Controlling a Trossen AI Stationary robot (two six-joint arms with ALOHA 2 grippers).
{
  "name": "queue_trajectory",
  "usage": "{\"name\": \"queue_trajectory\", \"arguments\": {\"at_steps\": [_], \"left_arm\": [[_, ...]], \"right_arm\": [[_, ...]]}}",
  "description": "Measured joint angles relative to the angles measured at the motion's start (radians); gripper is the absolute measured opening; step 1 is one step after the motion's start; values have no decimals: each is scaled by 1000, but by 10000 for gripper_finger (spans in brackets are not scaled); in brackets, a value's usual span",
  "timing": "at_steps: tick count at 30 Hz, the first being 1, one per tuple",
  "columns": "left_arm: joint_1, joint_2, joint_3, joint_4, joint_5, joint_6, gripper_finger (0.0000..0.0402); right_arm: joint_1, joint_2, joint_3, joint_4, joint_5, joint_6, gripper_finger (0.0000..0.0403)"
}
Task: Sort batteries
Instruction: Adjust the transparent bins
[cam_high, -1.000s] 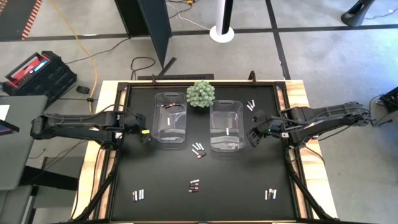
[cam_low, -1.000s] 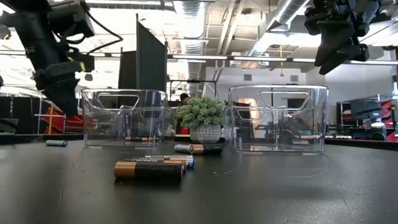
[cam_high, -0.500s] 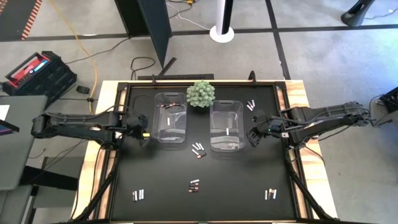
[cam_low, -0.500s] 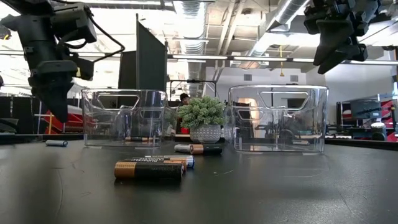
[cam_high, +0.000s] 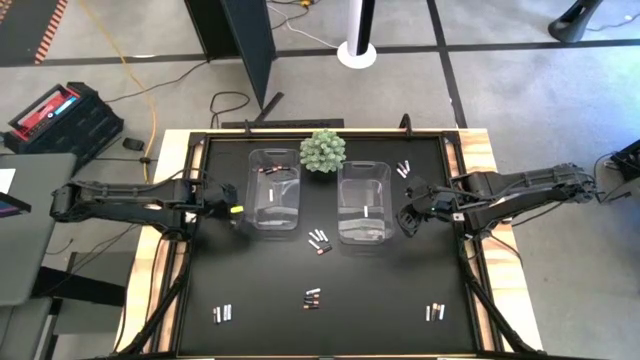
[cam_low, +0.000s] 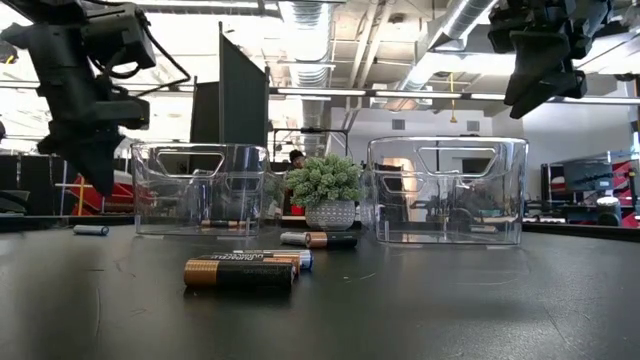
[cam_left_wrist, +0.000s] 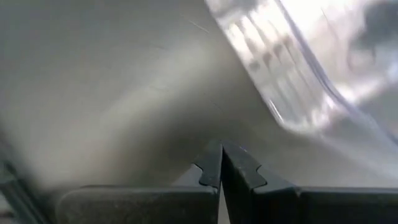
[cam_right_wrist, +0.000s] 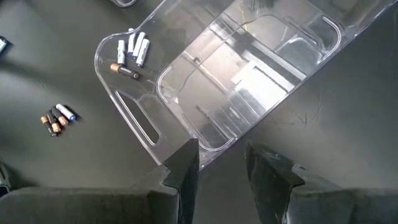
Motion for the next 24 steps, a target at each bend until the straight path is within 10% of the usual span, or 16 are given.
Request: {"name": "queue_trajectory", "arguments": {"at_steps": [13,24], "left_arm": [[-11,-1,-169,358,-88,-621,0],[-11,-1,-224,338,-159,-925,0]], "right_arm": [[0,0,0,0,0,-26,147],[0,0,0,0,0,-89,147]]}}
